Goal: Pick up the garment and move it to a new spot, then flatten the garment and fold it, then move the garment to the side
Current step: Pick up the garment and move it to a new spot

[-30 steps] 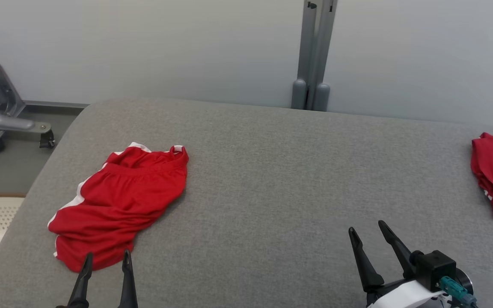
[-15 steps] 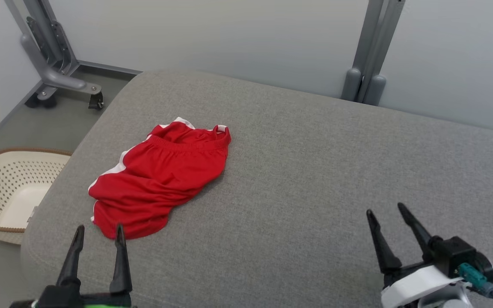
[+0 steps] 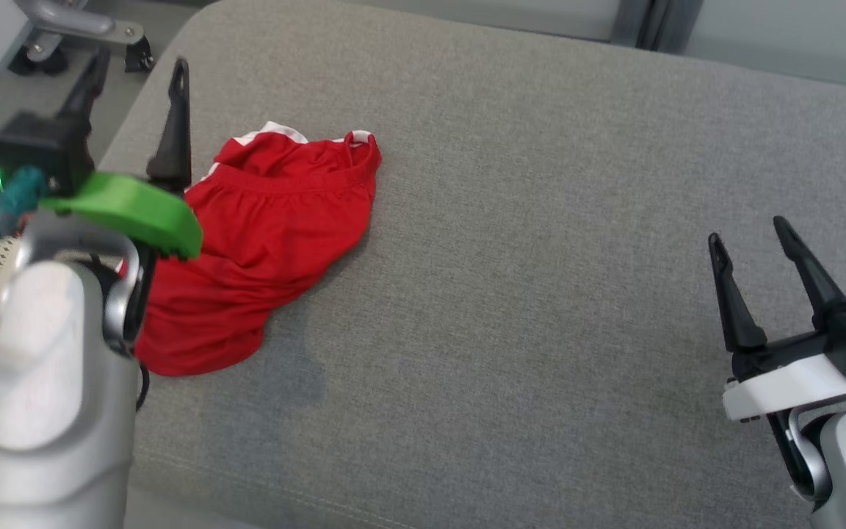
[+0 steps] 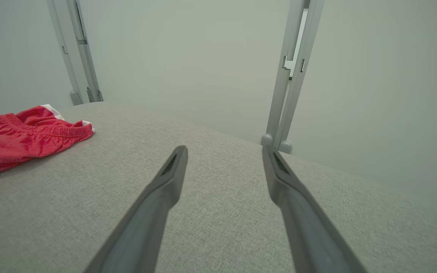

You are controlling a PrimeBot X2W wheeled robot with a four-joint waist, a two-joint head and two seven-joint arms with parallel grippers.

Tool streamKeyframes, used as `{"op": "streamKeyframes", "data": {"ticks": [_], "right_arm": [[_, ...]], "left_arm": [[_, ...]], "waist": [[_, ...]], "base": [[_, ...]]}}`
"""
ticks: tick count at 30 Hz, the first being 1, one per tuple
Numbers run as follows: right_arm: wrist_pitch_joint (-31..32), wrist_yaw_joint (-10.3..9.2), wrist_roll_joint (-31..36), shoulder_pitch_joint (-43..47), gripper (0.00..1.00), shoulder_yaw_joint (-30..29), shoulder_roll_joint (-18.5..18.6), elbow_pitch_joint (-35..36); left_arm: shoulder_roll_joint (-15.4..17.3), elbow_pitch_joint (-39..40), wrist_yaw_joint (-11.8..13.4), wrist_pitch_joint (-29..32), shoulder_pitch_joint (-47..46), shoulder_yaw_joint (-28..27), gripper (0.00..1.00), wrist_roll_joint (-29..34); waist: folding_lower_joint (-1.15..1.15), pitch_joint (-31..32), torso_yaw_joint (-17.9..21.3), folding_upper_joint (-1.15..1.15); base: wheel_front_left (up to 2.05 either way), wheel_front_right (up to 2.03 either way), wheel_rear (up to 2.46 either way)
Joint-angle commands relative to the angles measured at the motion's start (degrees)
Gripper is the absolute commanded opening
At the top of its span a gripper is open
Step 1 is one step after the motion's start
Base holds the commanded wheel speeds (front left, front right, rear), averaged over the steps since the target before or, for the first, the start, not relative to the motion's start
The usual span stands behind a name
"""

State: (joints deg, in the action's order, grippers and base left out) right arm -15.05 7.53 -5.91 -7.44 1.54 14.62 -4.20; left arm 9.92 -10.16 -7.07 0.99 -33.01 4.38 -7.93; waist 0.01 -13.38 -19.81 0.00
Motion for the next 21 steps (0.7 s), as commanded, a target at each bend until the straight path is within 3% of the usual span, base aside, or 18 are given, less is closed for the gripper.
{"op": "streamKeyframes", "data": {"ticks": [1, 6, 10, 16, 21], "right_arm": [[-0.2, -0.10, 0.4, -1.4, 1.00, -0.6, 0.5, 0.5], [-0.2, -0.10, 0.7, -3.8, 1.00, -1.3, 1.0, 1.6], [-0.2, -0.10, 1.3, -5.2, 1.00, -2.8, 0.7, 3.2], [-0.2, -0.10, 2.0, -6.2, 1.00, -5.3, -0.1, 5.3], [-0.2, -0.10, 2.6, -7.2, 1.00, -5.8, -1.1, 7.2]], "left_arm": [[0.4, -2.5, -0.2, 2.0, -4.3, 0.5, 1.00, -1.7], [1.8, -15.5, -0.4, 12.2, -16.8, 4.4, 1.00, -10.6], [5.0, -25.9, -0.4, 19.3, -22.8, 9.9, 1.00, -19.4], [6.4, -34.8, -0.4, 24.3, -25.1, 13.6, 1.00, -25.5], [6.5, -42.2, -0.3, 24.9, -23.8, 15.8, 1.00, -26.2]], "waist": [[-0.01, -9.0, 4.0, 0.00], [-0.01, -13.5, 8.0, 0.00], [-0.01, -17.4, 11.8, 0.00], [-0.01, -21.1, 14.1, 0.00], [-0.01, -22.7, 14.8, 0.00]], "base": [[0.00, 0.00, 0.00], [0.00, 0.00, 0.00], [0.00, 0.00, 0.00], [0.00, 0.00, 0.00], [0.00, 0.00, 0.00]]}}
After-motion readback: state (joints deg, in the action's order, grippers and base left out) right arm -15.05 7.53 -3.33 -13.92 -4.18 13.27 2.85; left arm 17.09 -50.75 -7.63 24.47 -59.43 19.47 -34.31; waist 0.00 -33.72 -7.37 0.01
